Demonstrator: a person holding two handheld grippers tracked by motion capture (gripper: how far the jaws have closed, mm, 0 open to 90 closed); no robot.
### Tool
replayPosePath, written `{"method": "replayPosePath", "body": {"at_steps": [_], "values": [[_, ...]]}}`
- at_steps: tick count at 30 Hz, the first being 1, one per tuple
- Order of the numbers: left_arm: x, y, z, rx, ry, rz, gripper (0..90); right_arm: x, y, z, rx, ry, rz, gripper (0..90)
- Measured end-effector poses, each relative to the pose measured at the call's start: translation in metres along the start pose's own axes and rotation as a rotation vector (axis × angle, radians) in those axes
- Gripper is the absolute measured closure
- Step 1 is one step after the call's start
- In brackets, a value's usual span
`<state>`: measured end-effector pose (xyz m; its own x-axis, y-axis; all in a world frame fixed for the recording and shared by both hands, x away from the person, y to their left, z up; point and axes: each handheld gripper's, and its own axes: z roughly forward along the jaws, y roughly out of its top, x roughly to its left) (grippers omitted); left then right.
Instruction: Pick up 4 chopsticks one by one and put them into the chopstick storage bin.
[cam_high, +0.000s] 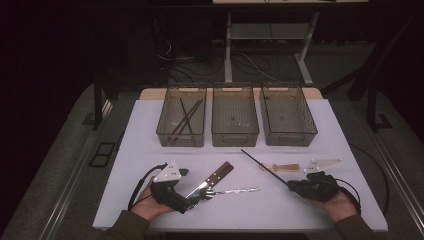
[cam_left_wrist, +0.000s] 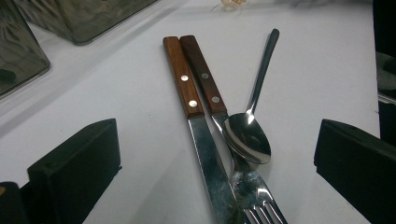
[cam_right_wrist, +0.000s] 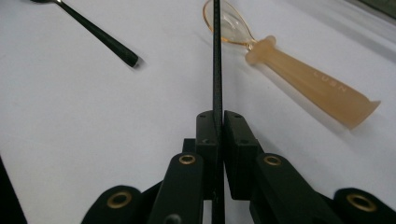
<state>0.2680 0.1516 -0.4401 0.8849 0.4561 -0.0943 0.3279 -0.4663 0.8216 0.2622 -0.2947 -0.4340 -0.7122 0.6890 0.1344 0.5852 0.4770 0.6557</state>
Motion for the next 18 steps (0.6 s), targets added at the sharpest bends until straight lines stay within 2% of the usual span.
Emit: {"method": "replayPosePath", "body": {"at_steps": [8, 18], "values": [[0.000, 0.000, 0.000, 0.001, -0.003, 0.005, 0.0, 0.001, 0.003, -0.006, -0.033, 0.015, -0.026, 85.2], [-0.001, 0.000, 0.001, 0.002, -0.005, 0.006, 0.0, -0.002, 0.007, -0.014, -0.078, 0.022, -0.023, 85.2]]}}
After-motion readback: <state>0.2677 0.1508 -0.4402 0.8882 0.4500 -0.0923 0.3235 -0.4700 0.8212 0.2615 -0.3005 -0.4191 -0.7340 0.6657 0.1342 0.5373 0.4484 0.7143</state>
